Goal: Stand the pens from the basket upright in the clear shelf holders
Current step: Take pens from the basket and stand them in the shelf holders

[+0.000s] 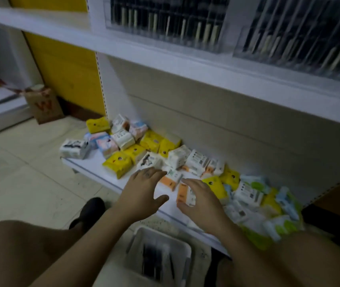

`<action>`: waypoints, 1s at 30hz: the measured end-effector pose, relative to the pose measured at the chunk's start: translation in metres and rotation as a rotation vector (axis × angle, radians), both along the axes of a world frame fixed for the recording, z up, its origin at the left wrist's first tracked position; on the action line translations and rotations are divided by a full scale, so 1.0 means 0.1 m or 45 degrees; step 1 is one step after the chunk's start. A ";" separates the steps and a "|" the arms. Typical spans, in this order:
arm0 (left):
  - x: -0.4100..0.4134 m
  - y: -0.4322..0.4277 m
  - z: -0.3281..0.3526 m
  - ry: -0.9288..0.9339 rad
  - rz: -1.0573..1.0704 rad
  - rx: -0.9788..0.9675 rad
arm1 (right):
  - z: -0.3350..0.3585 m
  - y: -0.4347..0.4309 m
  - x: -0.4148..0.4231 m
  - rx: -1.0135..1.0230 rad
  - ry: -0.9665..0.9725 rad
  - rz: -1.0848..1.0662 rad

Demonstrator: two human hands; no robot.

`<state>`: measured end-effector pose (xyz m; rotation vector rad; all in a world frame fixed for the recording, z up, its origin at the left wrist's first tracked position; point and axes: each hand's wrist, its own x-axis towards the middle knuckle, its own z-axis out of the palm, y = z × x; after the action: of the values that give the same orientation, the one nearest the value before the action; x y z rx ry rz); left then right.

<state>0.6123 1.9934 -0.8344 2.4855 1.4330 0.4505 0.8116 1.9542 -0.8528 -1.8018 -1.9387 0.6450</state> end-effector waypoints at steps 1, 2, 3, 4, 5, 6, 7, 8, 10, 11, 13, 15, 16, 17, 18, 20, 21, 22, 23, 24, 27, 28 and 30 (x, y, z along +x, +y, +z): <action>0.00 0.00 -0.18 0.051 0.009 -0.073 | -0.16 0.01 -0.03 -0.072 0.009 0.001; 0.00 0.00 -0.37 0.089 0.020 -0.147 | -0.32 0.02 -0.07 -0.142 0.011 0.005; 0.02 -0.01 -0.55 0.115 0.038 -0.217 | -0.47 0.03 -0.10 -0.208 0.009 0.009; 0.04 -0.03 -0.72 0.128 0.060 -0.287 | -0.61 0.03 -0.12 -0.265 0.007 0.009; 0.06 -0.05 -0.89 0.128 0.086 -0.365 | -0.75 0.03 -0.14 -0.316 0.003 0.005; 0.08 -0.08 -1.05 0.111 0.121 -0.459 | -0.88 0.02 -0.15 -0.367 -0.006 -0.003; 0.08 -0.13 -1.21 0.079 0.167 -0.568 | -1.02 0.00 -0.15 -0.425 -0.025 -0.010; 0.07 -0.18 -1.37 0.037 0.218 -0.679 | -1.15 -0.04 -0.14 -0.493 -0.047 -0.016; 0.01 -0.33 -1.71 -0.038 0.304 -0.883 | -1.40 -0.13 -0.11 -0.654 -0.090 -0.020; -0.02 -0.42 -1.87 -0.058 0.340 -0.974 | -1.53 -0.18 -0.09 -0.725 -0.108 -0.014; -0.07 -0.58 -2.16 -0.094 0.394 -1.161 | -1.74 -0.26 -0.04 -0.864 -0.102 -0.035; -0.05 -0.67 -2.39 -0.165 0.439 -1.332 | -1.91 -0.30 0.00 -1.026 -0.072 -0.084; -0.02 -0.69 -2.49 -0.189 0.459 -1.390 | -1.98 -0.30 0.00 -1.093 -0.079 -0.082; 0.02 -0.69 -2.59 -0.202 0.483 -1.426 | -2.06 -0.30 0.01 -1.137 -0.095 -0.068; 0.05 -0.68 -2.68 -0.214 0.511 -1.446 | -2.15 -0.29 0.00 -1.170 -0.114 -0.059; 0.11 -0.64 -2.85 -0.249 0.553 -1.461 | -2.29 -0.23 -0.04 -1.224 -0.115 -0.038; 0.14 -0.62 -2.92 -0.268 0.564 -1.460 | -2.36 -0.19 -0.08 -1.240 -0.105 -0.029; 0.16 -0.59 -2.97 -0.290 0.576 -1.463 | -2.42 -0.15 -0.13 -1.259 -0.095 -0.023; 0.17 -0.56 -3.03 -0.312 0.595 -1.474 | -2.48 -0.12 -0.20 -1.274 -0.085 -0.023; 0.17 -0.52 -3.09 -0.333 0.613 -1.494 | -2.56 -0.08 -0.26 -1.296 -0.070 -0.035; 0.16 -0.42 -3.26 -0.385 0.590 -1.562 | -2.81 -0.04 -0.45 -1.377 -0.006 -0.064; 0.16 -0.41 -3.33 -0.372 0.550 -1.589 | -2.90 -0.04 -0.49 -1.381 0.012 -0.056; 0.15 -0.40 -3.45 -0.287 0.469 -1.621 | -3.05 -0.04 -0.55 -1.372 0.031 -0.017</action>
<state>0.6275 1.9538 -1.1794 1.1398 1.3960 -0.1367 0.7571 1.9504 -1.1582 -2.3013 -1.6377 1.9501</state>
